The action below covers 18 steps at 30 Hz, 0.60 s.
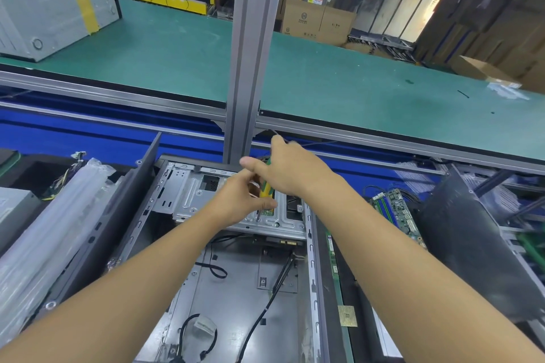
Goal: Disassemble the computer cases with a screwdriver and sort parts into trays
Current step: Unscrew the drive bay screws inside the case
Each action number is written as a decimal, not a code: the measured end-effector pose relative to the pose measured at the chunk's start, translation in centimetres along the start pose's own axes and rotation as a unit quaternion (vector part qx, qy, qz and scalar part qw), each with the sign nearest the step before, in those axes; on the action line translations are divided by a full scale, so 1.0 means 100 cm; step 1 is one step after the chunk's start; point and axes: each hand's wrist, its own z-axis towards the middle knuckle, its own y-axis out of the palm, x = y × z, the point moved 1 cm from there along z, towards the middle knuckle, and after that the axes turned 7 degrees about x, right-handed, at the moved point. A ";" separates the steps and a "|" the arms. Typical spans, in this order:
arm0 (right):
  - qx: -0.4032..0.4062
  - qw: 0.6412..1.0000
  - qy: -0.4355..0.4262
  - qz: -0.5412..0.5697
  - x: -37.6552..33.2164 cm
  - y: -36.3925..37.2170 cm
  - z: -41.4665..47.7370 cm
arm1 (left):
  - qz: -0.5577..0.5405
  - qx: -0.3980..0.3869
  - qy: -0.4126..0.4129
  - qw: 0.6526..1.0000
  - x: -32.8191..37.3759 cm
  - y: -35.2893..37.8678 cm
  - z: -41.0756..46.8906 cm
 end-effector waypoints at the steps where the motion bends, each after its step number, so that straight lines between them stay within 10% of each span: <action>1: 0.007 1.000 -0.001 -0.011 0.000 0.001 0.002 | 0.011 -0.008 0.005 1.000 0.002 0.001 -0.001; 11: -0.110 0.988 -0.092 0.057 -0.002 -0.010 0.001 | -0.104 -0.053 0.000 0.993 0.001 -0.019 -0.007; 18: -0.004 0.999 -0.032 -0.026 -0.010 -0.006 -0.002 | 0.010 -0.023 0.048 0.999 0.004 -0.001 -0.002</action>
